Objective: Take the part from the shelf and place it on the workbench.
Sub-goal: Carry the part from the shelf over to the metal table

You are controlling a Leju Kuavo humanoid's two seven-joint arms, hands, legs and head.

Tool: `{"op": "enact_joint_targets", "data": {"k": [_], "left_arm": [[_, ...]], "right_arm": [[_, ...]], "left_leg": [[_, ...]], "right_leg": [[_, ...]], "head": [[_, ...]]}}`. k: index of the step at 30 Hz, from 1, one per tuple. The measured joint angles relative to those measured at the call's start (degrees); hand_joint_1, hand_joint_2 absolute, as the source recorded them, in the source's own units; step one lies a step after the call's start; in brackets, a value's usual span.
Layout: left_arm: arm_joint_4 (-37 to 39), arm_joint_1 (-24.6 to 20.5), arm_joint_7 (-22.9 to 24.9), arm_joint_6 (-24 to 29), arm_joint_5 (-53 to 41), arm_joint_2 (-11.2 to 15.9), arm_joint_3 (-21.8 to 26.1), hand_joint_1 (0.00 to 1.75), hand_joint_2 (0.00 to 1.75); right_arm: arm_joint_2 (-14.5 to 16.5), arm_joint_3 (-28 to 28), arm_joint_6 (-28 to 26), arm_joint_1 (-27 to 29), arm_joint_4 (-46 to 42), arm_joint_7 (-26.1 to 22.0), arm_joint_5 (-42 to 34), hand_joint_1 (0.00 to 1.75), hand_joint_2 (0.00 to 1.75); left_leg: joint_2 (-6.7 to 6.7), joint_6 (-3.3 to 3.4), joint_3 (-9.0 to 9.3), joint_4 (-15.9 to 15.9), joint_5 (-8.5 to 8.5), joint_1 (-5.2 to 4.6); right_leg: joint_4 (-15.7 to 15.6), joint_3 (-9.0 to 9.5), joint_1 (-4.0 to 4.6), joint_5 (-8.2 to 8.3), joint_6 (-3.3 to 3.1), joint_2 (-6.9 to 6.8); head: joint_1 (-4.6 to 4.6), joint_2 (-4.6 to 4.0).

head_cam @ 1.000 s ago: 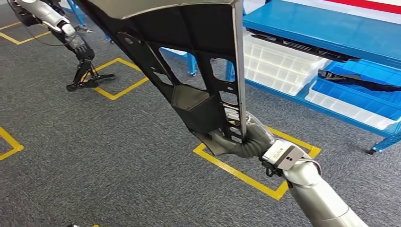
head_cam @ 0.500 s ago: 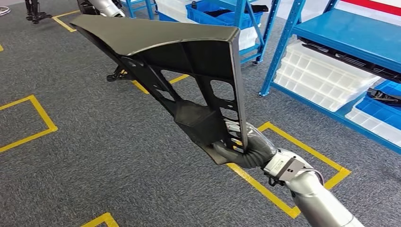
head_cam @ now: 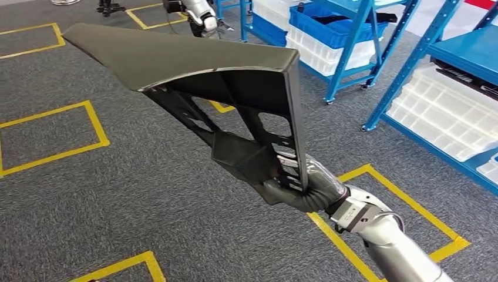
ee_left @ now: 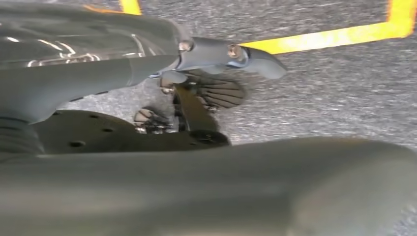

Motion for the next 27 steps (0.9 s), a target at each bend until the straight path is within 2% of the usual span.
{"op": "enact_joint_targets", "data": {"k": [1,2,4,5,6,7,8,9,10,11,12,13,14,15,16,17,19,20,21,22,23,24,25,26,27], "left_arm": [[0.0,0.1,0.1,0.1,0.0,0.0,0.0,0.0,0.0],[0.0,0.2,0.3,0.2,0.1,0.0,0.0,0.0,0.0],[0.0,0.3,0.6,0.4,0.3,0.0,0.1,0.0,0.0],[0.0,0.2,0.7,0.4,0.4,0.0,0.1,0.0,0.0],[0.0,0.0,0.7,0.4,0.5,-0.1,0.2,0.0,0.0],[0.0,-0.1,0.8,0.4,0.6,-0.2,0.3,0.0,0.0],[0.0,-0.1,0.8,0.4,0.8,-0.3,0.4,0.0,0.0],[0.0,0.0,0.9,0.4,1.0,-0.4,0.5,0.0,0.0],[0.0,0.0,1.0,0.4,1.1,-0.5,0.6,0.0,0.0],[0.0,0.0,1.1,0.3,1.2,-0.5,0.7,0.0,0.0],[0.0,0.0,1.3,0.3,1.2,-0.7,0.8,0.0,0.0],[0.0,-0.1,1.5,0.3,1.2,-0.7,0.9,0.0,0.0],[0.0,-0.1,1.7,0.3,1.2,-0.8,1.0,0.0,0.0],[0.0,-0.1,1.9,0.3,1.2,-0.9,1.1,0.0,0.0],[0.0,0.1,2.1,0.3,1.2,-1.0,1.2,0.0,0.0],[0.0,0.2,2.3,0.3,1.2,-1.1,1.3,0.0,0.0],[0.0,0.2,2.5,0.0,1.0,-1.3,1.4,0.0,0.0],[0.0,0.1,2.5,-0.2,1.0,-1.3,1.4,0.0,0.0],[0.0,0.0,2.4,-0.4,0.8,-1.4,1.4,0.0,0.0],[0.0,-0.1,2.3,-0.6,0.7,-1.4,1.4,0.0,0.0],[0.0,-0.1,2.3,-0.7,0.6,-1.5,1.4,0.0,0.0],[0.0,0.0,2.2,-0.9,0.5,-1.5,1.4,0.0,0.0],[0.0,0.0,2.1,-0.9,0.5,-1.5,1.4,0.0,0.0],[0.0,0.0,2.0,-1.0,0.5,-1.5,1.4,0.0,0.0],[0.0,0.0,1.9,-1.0,0.5,-1.5,1.4,0.0,0.0]], "right_arm": [[0.0,0.1,0.0,0.0,0.0,0.0,0.1,1.75,1.75],[0.0,0.2,0.0,0.0,0.0,0.0,0.2,1.75,1.75],[-0.1,0.2,0.1,-0.1,0.0,0.0,0.3,1.75,1.75],[-0.2,0.1,0.1,-0.2,0.1,0.0,0.4,1.75,1.75],[-0.4,0.0,0.2,-0.2,0.1,-0.1,0.4,1.75,1.75],[-0.7,0.0,0.3,-0.2,0.2,-0.1,0.4,1.75,1.75],[-0.9,-0.1,0.4,-0.1,0.3,-0.1,0.3,1.75,1.75],[-1.1,-0.3,0.5,-0.1,0.3,-0.1,0.2,1.75,1.75],[-1.3,-0.5,0.6,-0.2,0.3,0.0,0.1,1.75,1.75],[-1.5,-0.7,0.8,-0.2,0.3,0.1,0.0,1.75,1.75],[-1.7,-0.9,0.9,-0.3,0.3,0.2,-0.1,1.75,1.75],[-1.8,-1.1,1.1,-0.4,0.3,0.3,-0.3,1.75,1.75],[-2.0,-1.3,1.3,-0.5,0.3,0.5,-0.4,1.75,1.75],[-2.1,-1.4,1.4,-0.5,0.2,0.6,-0.5,1.75,1.75],[-2.3,-1.5,1.5,-0.6,0.1,0.7,-0.6,1.75,1.75],[-2.3,-1.6,1.6,-0.7,0.1,0.8,-0.7,1.75,1.75],[-2.5,-1.7,1.9,-0.9,-0.2,0.8,-1.1,1.75,1.75],[-2.6,-1.7,2.0,-0.9,-0.3,0.8,-1.3,1.75,1.75],[-2.8,-1.8,2.0,-0.9,-0.5,0.9,-1.5,1.75,1.75],[-2.9,-1.9,2.0,-0.8,-0.5,0.9,-1.7,1.75,1.75],[-3.0,-2.0,2.1,-0.8,-0.5,0.9,-1.8,1.75,1.75],[-3.1,-2.0,2.1,-0.8,-0.5,0.9,-1.9,1.75,1.75],[-3.1,-2.1,2.2,-0.8,-0.5,0.9,-2.0,1.75,1.75],[-3.2,-2.2,2.3,-0.8,-0.5,0.9,-2.1,1.75,1.75],[-3.2,-2.3,2.3,-0.9,-0.5,0.9,-2.2,1.75,1.75]], "left_leg": [[-0.57,0.35,0.08,-0.2,0.02,-0.03],[-1.16,0.73,0.34,-0.6,0.09,0.02],[-2.3,1.51,1.02,-1.3,0.29,0.23],[-2.92,1.81,1.18,-1.5,0.26,0.23],[-3.65,2.06,1.26,-1.5,0.19,0.15],[-4.45,2.21,1.31,-1.5,0.1,0.05],[-5.28,2.31,1.41,-1.4,0.02,-0.04],[-6.11,2.34,1.56,-1.4,-0.07,-0.1],[-6.95,2.33,1.77,-1.4,-0.18,-0.14],[-7.76,2.25,1.96,-1.3,-0.35,-0.15],[-8.53,2.1,2.0,-1.1,-0.53,-0.24],[-9.27,1.9,1.86,-0.9,-0.64,-0.18],[-9.94,1.67,1.63,-0.8,-0.69,-0.06],[-10.57,1.4,1.36,-0.7,-0.66,0.08],[-11.21,1.16,1.2,-0.8,-0.62,0.27],[-11.0,0.92,1.11,-0.6,-0.79,0.25],[-8.42,0.26,-0.14,2.0,-2.23,0.14],[-6.48,-0.11,-1.67,4.9,-3.59,0.22],[-5.14,-0.47,-3.71,8.7,-5.05,0.45],[-4.44,-0.77,-5.68,12.1,-6.11,0.73],[-4.07,-1.01,-7.0,14.3,-6.36,1.01],[-3.82,-1.18,-7.23,14.4,-5.52,1.26],[-3.46,-1.27,-6.27,12.1,-3.69,1.46],[-2.67,-1.28,-4.52,8.4,-1.47,1.55],[-1.56,-1.23,-2.79,4.8,0.05,1.32]], "right_leg": [[-0.3,0.33,-0.03,-0.13,0.37,-0.54],[-0.2,0.63,-0.12,-0.46,0.63,-0.2],[2.8,-0.39,-0.22,-2.52,0.67,2.58],[6.3,-2.03,-0.2,-4.15,0.48,4.43],[10.2,-4.22,-0.09,-5.74,0.31,5.58],[13.5,-6.29,0.06,-6.63,0.23,6.12],[15.2,-7.67,0.21,-6.44,0.19,6.34],[14.7,-8.06,0.33,-5.06,0.17,6.49],[12.2,-7.48,0.41,-2.74,0.13,6.78],[8.5,-6.31,0.43,-0.1,0.02,7.64],[5.0,-5.14,0.37,1.89,-0.15,9.02],[2.4,-4.21,0.33,2.99,-0.31,10.23],[0.9,-3.71,0.34,3.31,-0.49,11.14],[0.6,-3.5,0.4,3.05,-0.65,11.33],[0.3,-3.31,0.44,2.9,-0.81,10.79],[0.1,-3.08,0.4,2.91,-1.05,10.11],[-0.4,-2.43,0.18,2.82,-1.6,8.51],[-0.5,-2.11,0.15,2.65,-1.8,7.59],[-0.5,-1.86,0.16,2.41,-1.92,6.71],[-0.5,-1.6,0.17,2.14,-1.94,5.8],[-0.5,-1.3,0.15,1.85,-1.86,4.94],[-0.5,-0.94,0.11,1.54,-1.72,4.16],[-0.5,-0.48,0.05,1.2,-1.55,3.4],[-0.5,0.05,-0.01,0.83,-1.32,2.7],[-0.5,0.5,0.04,0.45,-1.03,2.05]], "head": [[0.01,0.0],[0.02,0.0],[0.08,0.0],[0.11,0.0],[0.14,-0.01],[0.14,-0.01],[0.14,-0.01],[0.13,-0.01],[0.13,0.0],[0.13,0.0],[0.12,-0.01],[0.12,-0.01],[0.09,-0.01],[0.08,0.0],[0.08,0.01],[0.06,0.01],[0.0,0.01],[-0.03,0.01],[-0.05,0.01],[-0.04,0.01],[-0.04,0.01],[-0.05,0.01],[-0.05,0.01],[-0.05,0.01],[-0.05,0.0]]}}
